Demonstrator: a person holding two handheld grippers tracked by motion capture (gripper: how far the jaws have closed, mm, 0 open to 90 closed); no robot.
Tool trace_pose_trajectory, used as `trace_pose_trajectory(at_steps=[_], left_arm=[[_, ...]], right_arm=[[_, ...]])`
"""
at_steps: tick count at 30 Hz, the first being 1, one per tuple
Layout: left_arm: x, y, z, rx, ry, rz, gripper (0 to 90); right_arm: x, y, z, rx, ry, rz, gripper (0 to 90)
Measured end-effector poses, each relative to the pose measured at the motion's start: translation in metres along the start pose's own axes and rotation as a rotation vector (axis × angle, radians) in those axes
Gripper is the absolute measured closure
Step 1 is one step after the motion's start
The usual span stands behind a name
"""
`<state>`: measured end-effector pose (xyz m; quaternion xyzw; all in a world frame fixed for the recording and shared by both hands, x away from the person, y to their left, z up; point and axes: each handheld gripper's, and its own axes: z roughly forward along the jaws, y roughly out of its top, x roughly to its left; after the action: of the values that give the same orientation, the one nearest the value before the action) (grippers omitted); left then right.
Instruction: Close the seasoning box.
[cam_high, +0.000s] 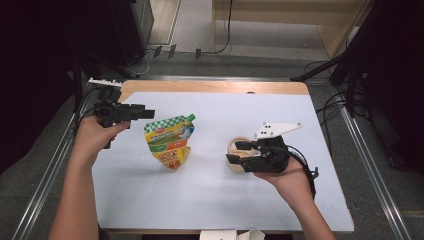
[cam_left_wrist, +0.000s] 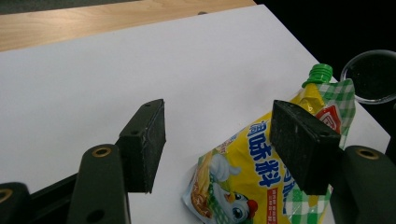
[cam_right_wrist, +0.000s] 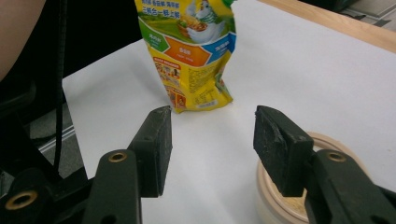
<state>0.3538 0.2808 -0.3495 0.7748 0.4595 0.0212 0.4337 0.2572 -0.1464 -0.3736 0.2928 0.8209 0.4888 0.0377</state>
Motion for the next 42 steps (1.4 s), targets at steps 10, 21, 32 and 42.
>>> trace_pose_trajectory(at_steps=[10,21,32,42], left_arm=[[-0.001,0.000,0.000,-0.004,-0.003,0.009,36.8],[-0.003,0.000,0.002,0.003,-0.003,0.017,36.5],[-0.003,0.000,0.003,0.012,-0.001,0.024,36.4],[-0.003,-0.001,0.003,0.009,-0.002,0.024,36.2]], right_arm=[[-0.014,0.002,-0.021,-0.007,-0.036,0.030,51.3],[-0.028,0.000,-0.041,-0.021,-0.069,0.063,60.0],[-0.037,-0.002,-0.061,-0.050,-0.122,0.077,81.5],[-0.054,-0.009,-0.076,-0.052,-0.166,0.124,90.0]])
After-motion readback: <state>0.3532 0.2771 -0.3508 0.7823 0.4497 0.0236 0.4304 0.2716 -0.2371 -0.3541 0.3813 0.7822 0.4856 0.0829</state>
